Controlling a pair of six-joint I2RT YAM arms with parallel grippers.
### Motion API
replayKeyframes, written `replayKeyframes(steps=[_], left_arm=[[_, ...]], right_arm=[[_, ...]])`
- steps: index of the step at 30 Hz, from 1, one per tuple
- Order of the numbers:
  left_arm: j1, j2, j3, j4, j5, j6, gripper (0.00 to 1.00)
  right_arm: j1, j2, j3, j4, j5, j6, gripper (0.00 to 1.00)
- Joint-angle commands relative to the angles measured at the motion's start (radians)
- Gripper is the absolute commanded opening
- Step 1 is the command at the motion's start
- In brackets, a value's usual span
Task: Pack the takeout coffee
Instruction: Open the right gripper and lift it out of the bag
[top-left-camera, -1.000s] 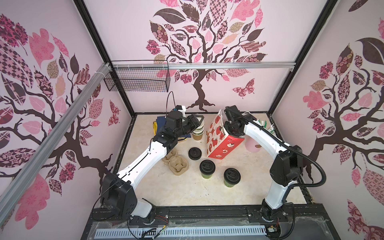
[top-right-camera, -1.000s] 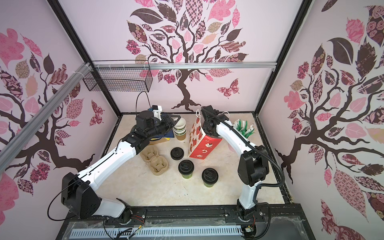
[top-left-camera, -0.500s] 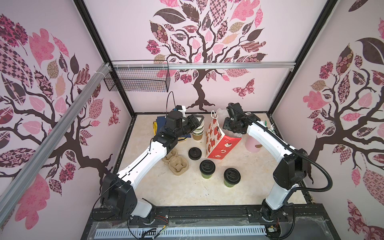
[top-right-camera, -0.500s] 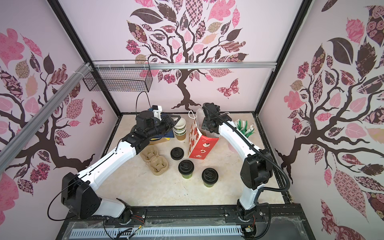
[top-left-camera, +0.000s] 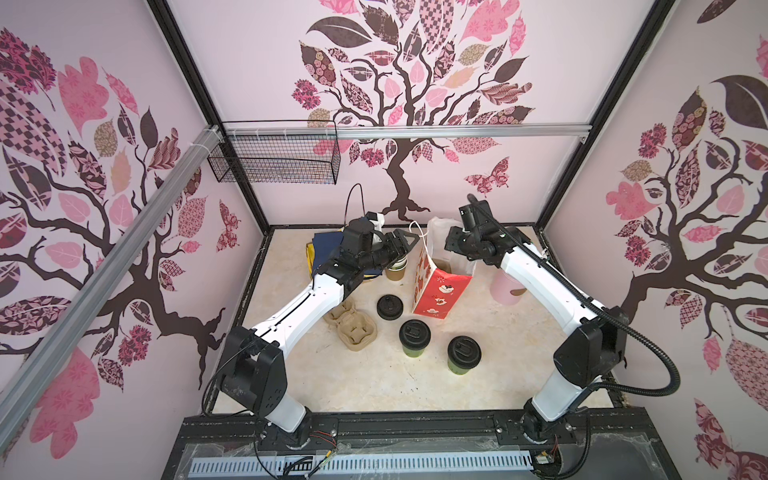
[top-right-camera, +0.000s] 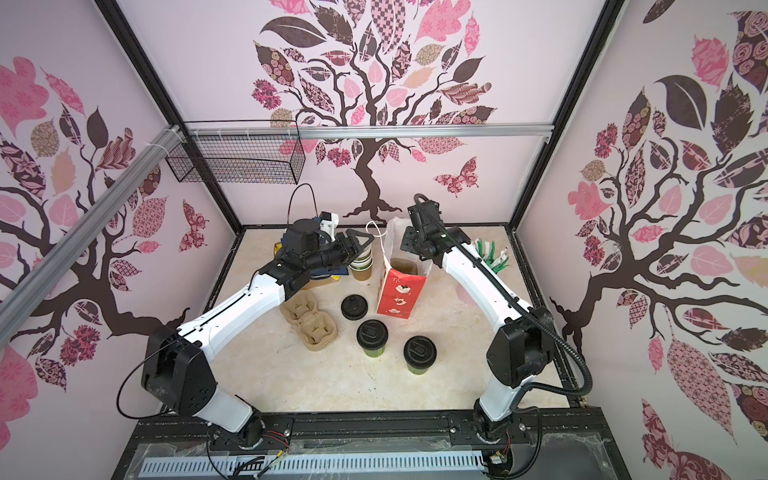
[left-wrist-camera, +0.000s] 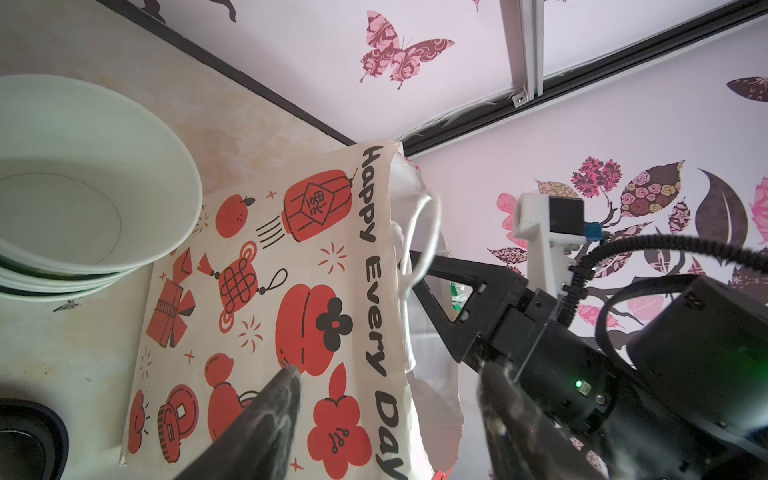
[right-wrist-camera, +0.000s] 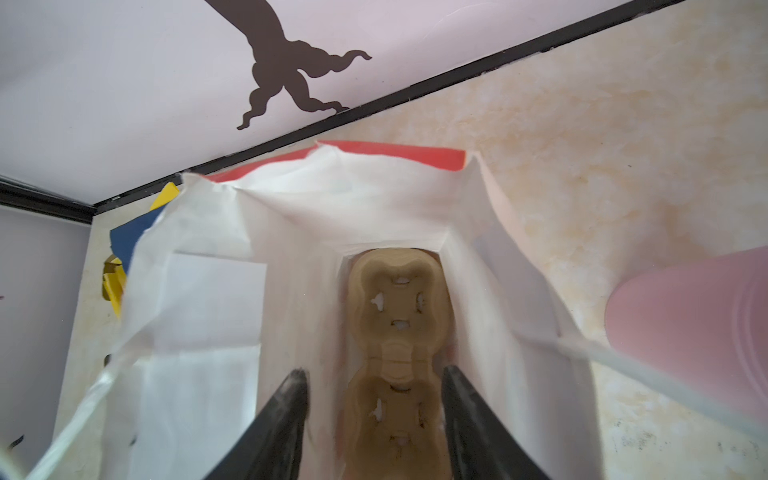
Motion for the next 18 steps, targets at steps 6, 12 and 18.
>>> replayKeyframes(steps=[6, 12, 18], left_arm=[[0.000, 0.045, 0.068, 0.026, 0.028, 0.018, 0.70], [-0.003, 0.075, 0.074, 0.033, 0.035, 0.015, 0.68], [-0.004, 0.076, 0.073, 0.037, 0.032, 0.016, 0.66]], right_arm=[[0.005, -0.151, -0.005, 0.095, -0.140, -0.045, 0.59], [0.004, -0.245, 0.010, 0.115, -0.212, -0.106, 0.64], [0.005, -0.301, 0.081, -0.087, -0.133, -0.152, 0.68]])
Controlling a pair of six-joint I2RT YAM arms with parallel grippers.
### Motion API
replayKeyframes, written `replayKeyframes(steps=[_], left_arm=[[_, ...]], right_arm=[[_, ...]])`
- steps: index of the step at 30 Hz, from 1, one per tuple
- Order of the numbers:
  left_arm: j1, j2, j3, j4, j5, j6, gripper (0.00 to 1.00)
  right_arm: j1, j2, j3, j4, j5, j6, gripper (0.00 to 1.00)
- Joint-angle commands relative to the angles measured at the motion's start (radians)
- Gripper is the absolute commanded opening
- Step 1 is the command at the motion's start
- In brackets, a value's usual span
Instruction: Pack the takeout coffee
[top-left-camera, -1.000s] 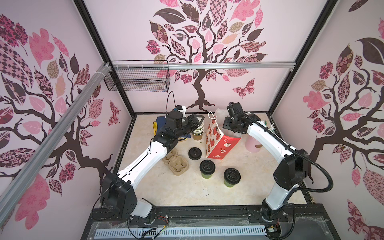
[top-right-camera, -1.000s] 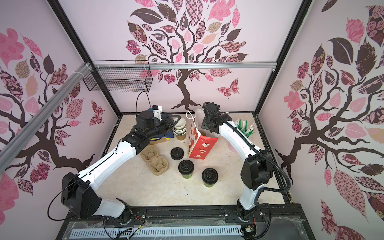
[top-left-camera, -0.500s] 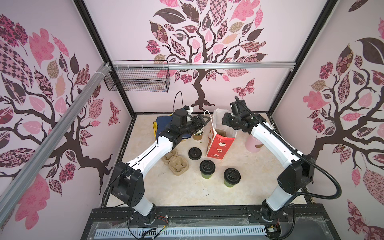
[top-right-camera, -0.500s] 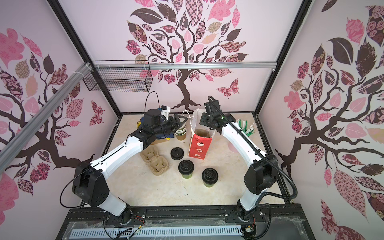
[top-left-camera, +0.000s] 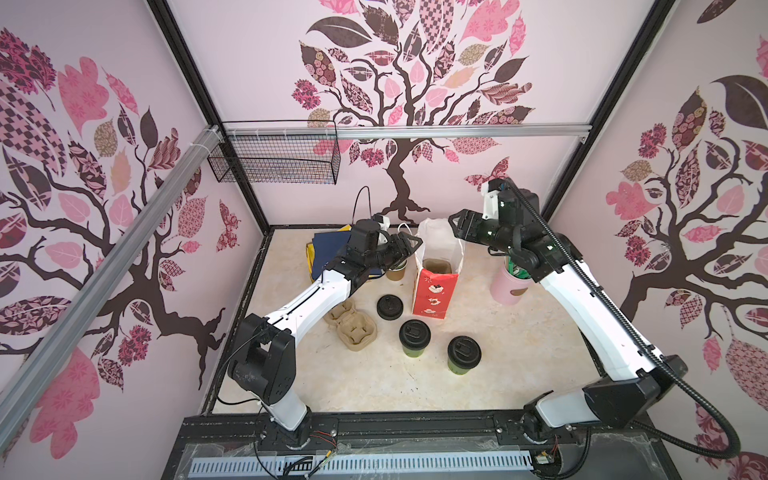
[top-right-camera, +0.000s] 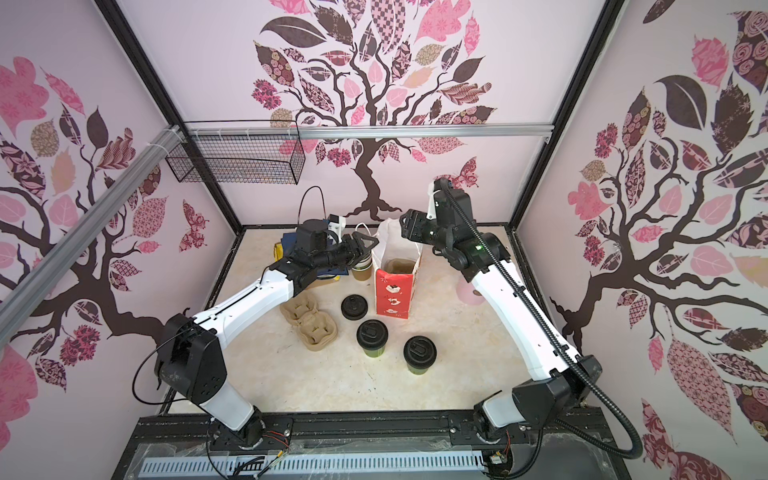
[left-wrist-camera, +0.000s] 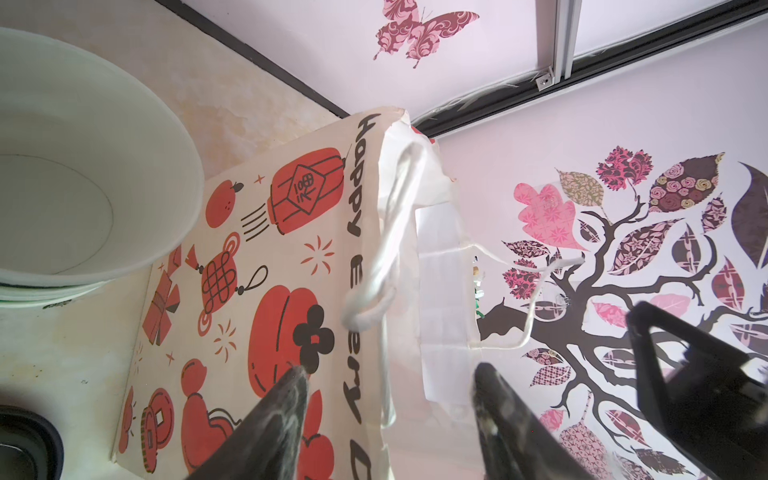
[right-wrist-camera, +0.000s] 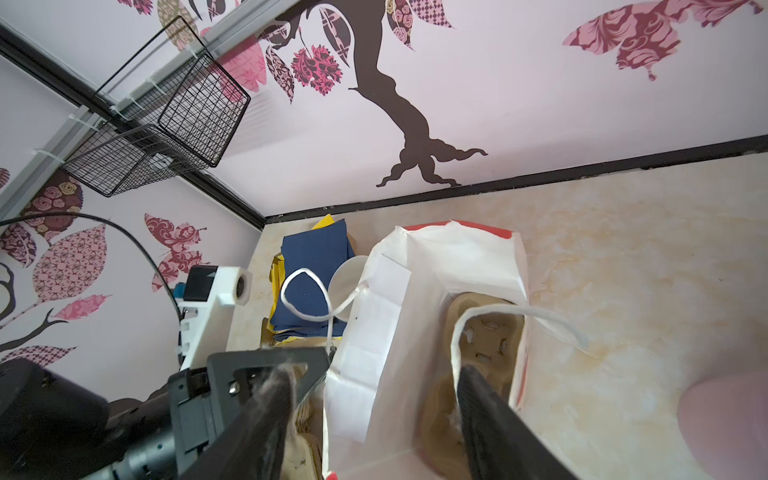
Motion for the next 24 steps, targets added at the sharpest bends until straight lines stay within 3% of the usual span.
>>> replayKeyframes(steps=[1, 6, 13, 19, 24], left_arm=[[-0.002, 0.000, 0.052, 0.027, 0.008, 0.015, 0.66], [-0.001, -0.016, 0.054, 0.018, -0.008, 0.024, 0.66], [-0.001, -0.064, 0.059, -0.048, -0.053, 0.072, 0.66], [-0.001, -0.113, 0.047, -0.107, -0.113, 0.104, 0.66], [-0.001, -0.147, 0.039, -0.144, -0.155, 0.120, 0.66]], right_arm=[[0.004, -0.034, 0.071, -0.190, 0.064, -0.043, 0.69], [0.004, 0.009, 0.072, -0.388, 0.095, -0.016, 0.70], [0.027, 0.105, 0.069, -0.429, 0.110, 0.018, 0.69], [0.030, 0.166, 0.049, -0.346, 0.253, 0.064, 0.55], [0.030, 0.209, 0.069, -0.326, 0.268, 0.067, 0.46]])
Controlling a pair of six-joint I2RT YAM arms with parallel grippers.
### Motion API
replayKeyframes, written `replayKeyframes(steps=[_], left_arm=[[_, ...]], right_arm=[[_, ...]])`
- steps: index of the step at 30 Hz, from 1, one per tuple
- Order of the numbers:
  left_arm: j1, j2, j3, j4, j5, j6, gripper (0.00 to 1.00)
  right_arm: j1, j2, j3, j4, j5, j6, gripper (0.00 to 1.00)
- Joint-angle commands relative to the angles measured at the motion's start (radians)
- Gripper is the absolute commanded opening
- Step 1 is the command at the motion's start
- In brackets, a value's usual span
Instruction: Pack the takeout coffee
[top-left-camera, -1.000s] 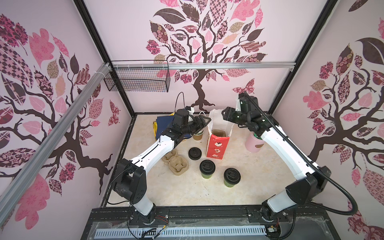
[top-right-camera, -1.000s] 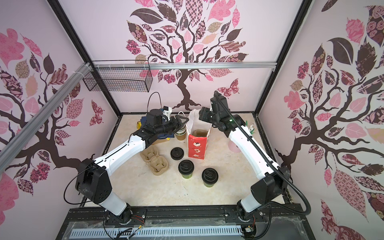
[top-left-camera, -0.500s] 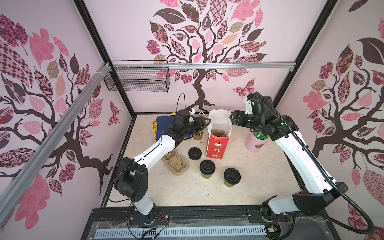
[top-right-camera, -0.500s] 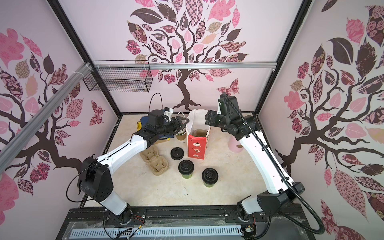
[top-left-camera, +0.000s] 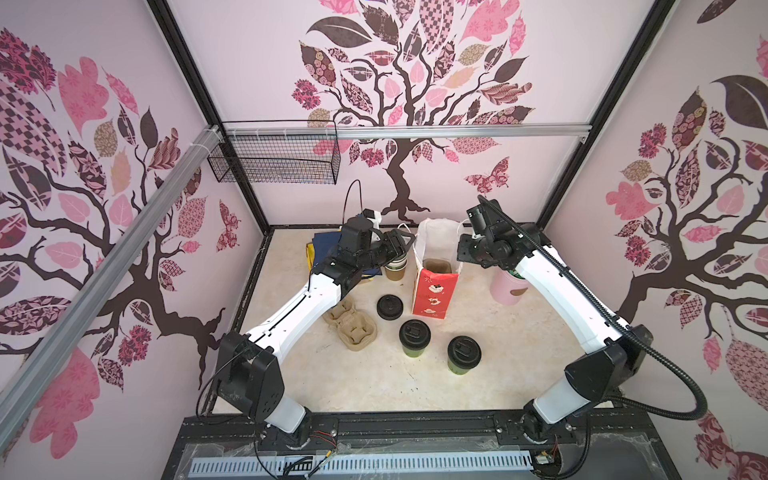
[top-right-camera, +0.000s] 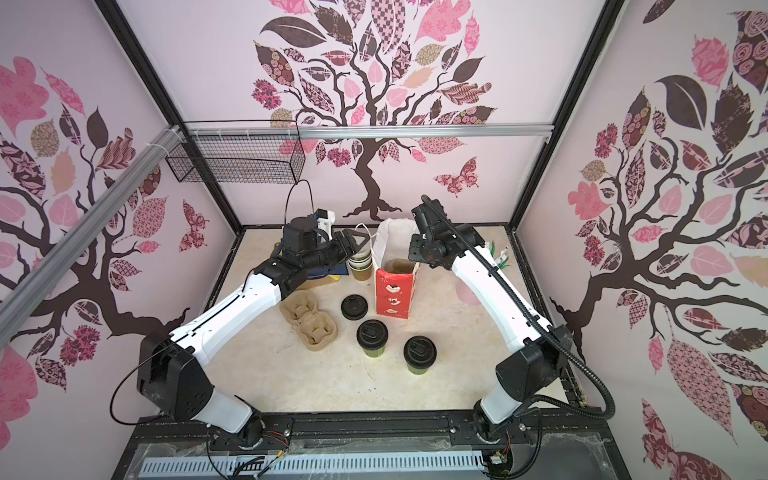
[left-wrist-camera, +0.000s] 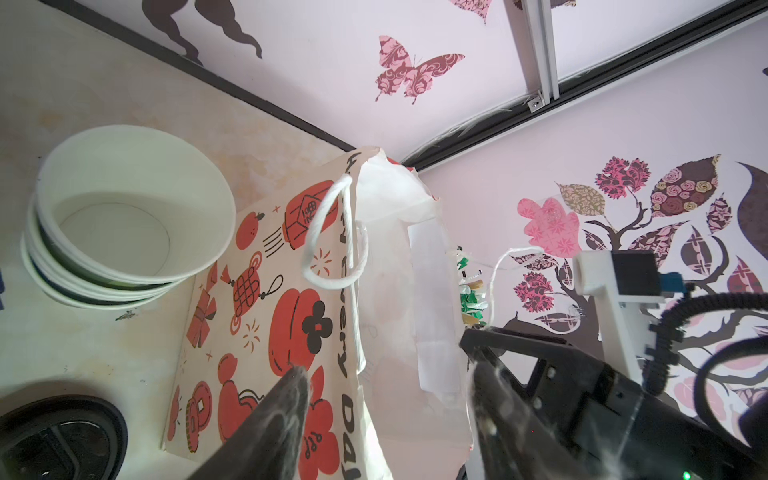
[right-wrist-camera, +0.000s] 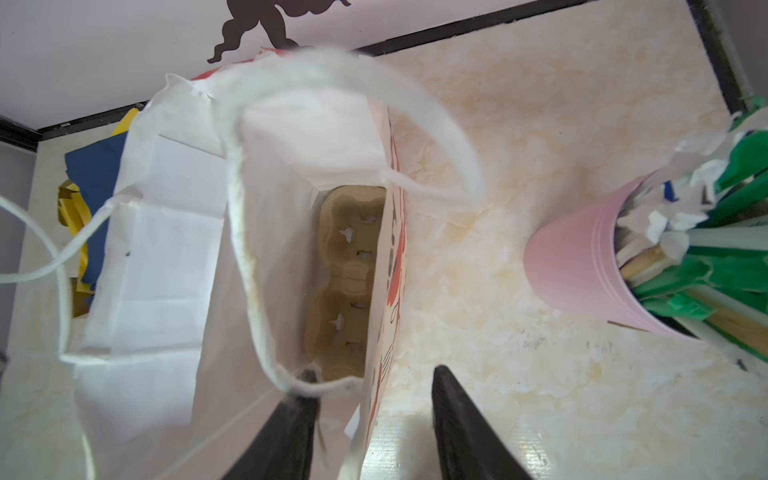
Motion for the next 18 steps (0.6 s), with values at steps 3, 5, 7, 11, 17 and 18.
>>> replayKeyframes(steps=[3, 5, 7, 11, 17, 18], left_arm=[[-0.001, -0.038, 0.032, -0.044, -0.055, 0.038, 0.66], [0.000, -0.042, 0.033, -0.048, -0.060, 0.038, 0.66], [0.000, -0.045, 0.033, -0.050, -0.063, 0.038, 0.66], [0.000, -0.053, 0.033, -0.055, -0.068, 0.040, 0.66], [0.000, -0.068, 0.031, -0.070, -0.078, 0.051, 0.65], [0.001, -0.070, 0.028, -0.073, -0.078, 0.051, 0.65]], right_arm=[[0.002, 0.039, 0.021, 0.028, 0.019, 0.022, 0.43], [0.002, 0.047, 0.018, 0.029, 0.017, 0.026, 0.41], [0.001, 0.051, 0.013, 0.033, 0.021, 0.029, 0.38], [0.000, 0.055, 0.011, 0.042, 0.026, 0.029, 0.25], [-0.031, 0.045, 0.008, 0.046, -0.003, -0.028, 0.08], [-0.037, 0.043, 0.007, 0.048, -0.009, -0.049, 0.06]])
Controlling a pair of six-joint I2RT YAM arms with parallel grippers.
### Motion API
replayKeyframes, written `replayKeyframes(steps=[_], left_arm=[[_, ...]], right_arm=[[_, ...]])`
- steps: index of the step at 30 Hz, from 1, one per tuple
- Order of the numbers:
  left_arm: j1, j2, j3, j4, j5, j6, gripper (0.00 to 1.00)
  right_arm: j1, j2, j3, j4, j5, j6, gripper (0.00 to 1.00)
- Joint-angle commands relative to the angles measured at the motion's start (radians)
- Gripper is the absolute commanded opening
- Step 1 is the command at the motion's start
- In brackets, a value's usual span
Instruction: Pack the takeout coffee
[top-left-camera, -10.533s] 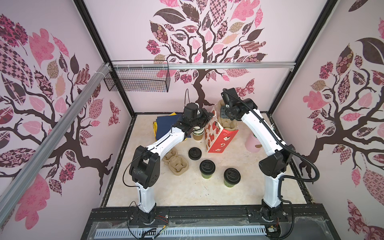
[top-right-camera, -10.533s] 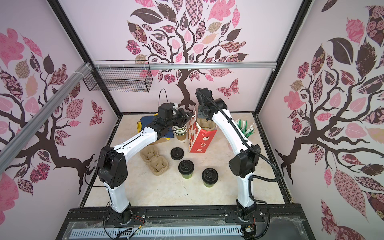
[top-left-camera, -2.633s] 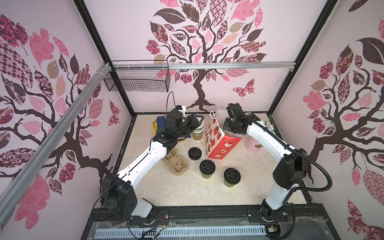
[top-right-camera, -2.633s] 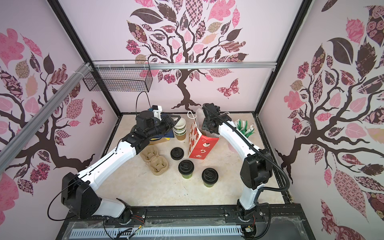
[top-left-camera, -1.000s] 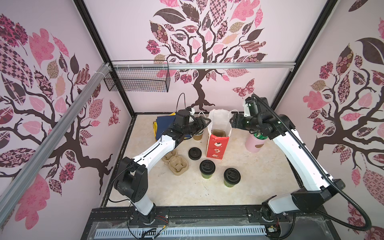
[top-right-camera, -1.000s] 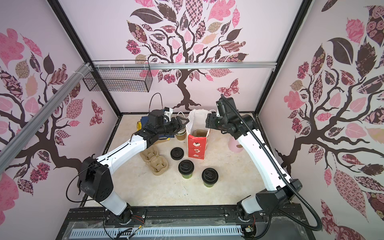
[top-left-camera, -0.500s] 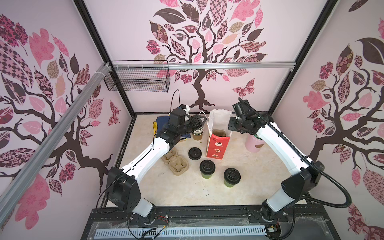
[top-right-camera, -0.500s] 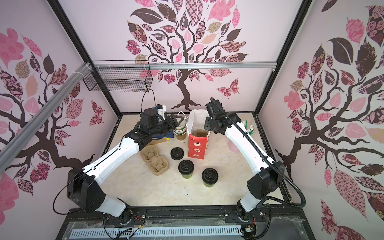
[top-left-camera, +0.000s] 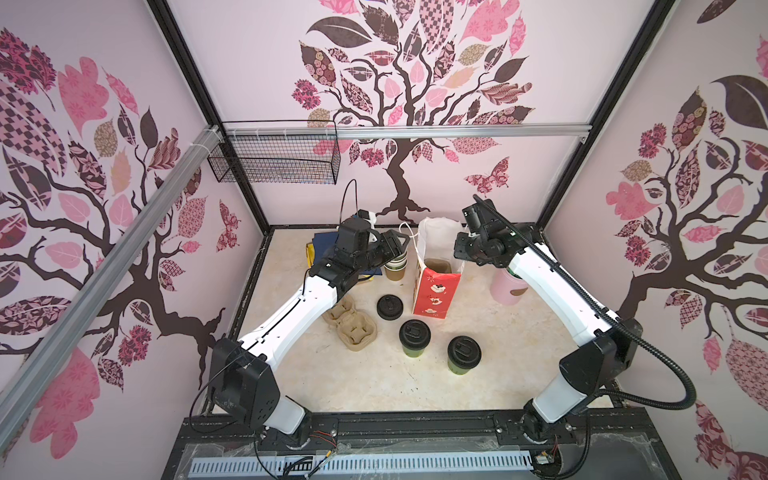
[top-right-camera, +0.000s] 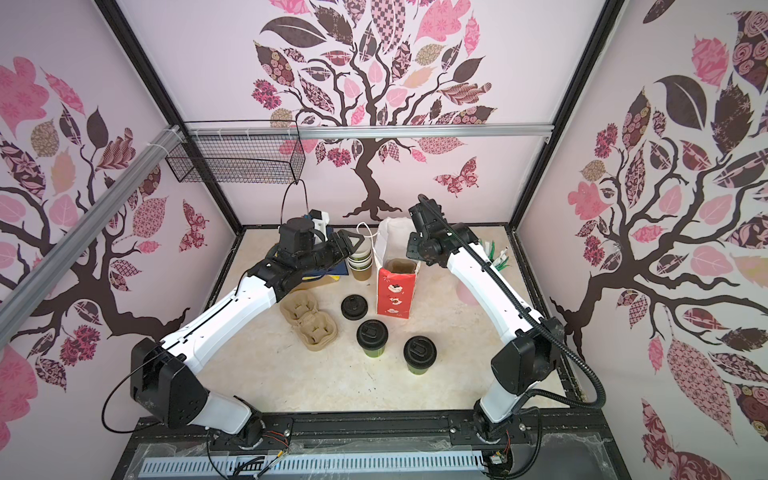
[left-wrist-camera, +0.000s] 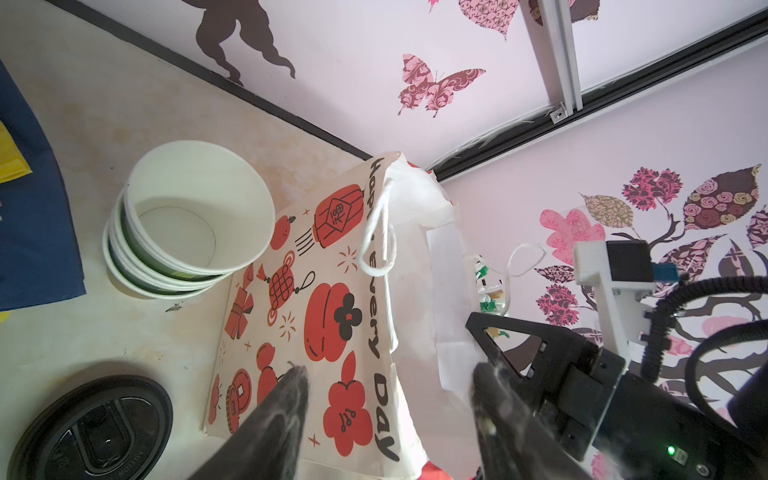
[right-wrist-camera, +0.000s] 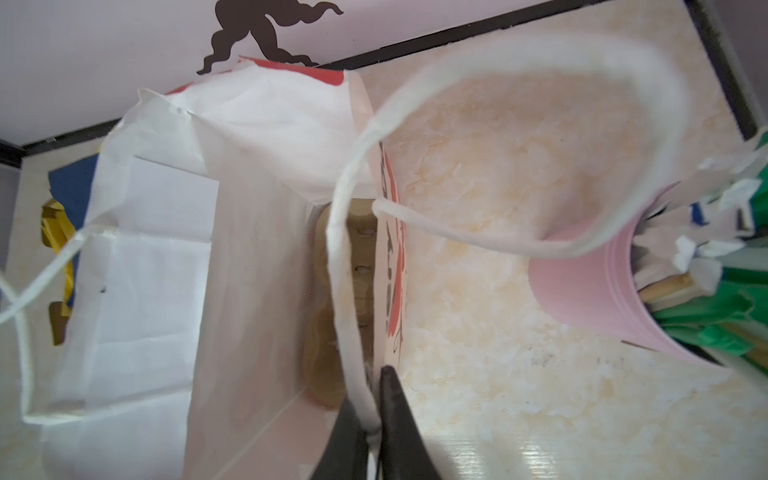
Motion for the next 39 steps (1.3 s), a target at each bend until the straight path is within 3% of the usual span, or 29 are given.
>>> replayKeyframes(steps=[1, 17, 32, 39], left_arm=[[0.001, -0.037, 0.027, -0.007, -0.015, 0.026, 0.65], [0.008, -0.062, 0.014, -0.033, 0.018, 0.051, 0.67], [0.008, -0.025, 0.054, -0.036, 0.094, 0.066, 0.70], [0.007, -0.002, 0.067, -0.037, 0.116, 0.063, 0.70]], right_arm=[[-0.026, 0.003, 0.007, 0.002, -0.012, -0.067, 0.02], [-0.128, -0.032, 0.023, -0.074, -0.128, -0.288, 0.00], [-0.141, -0.068, 0.057, -0.108, -0.184, -0.264, 0.00], [-0.142, -0.075, 0.056, -0.128, -0.141, -0.274, 0.00]])
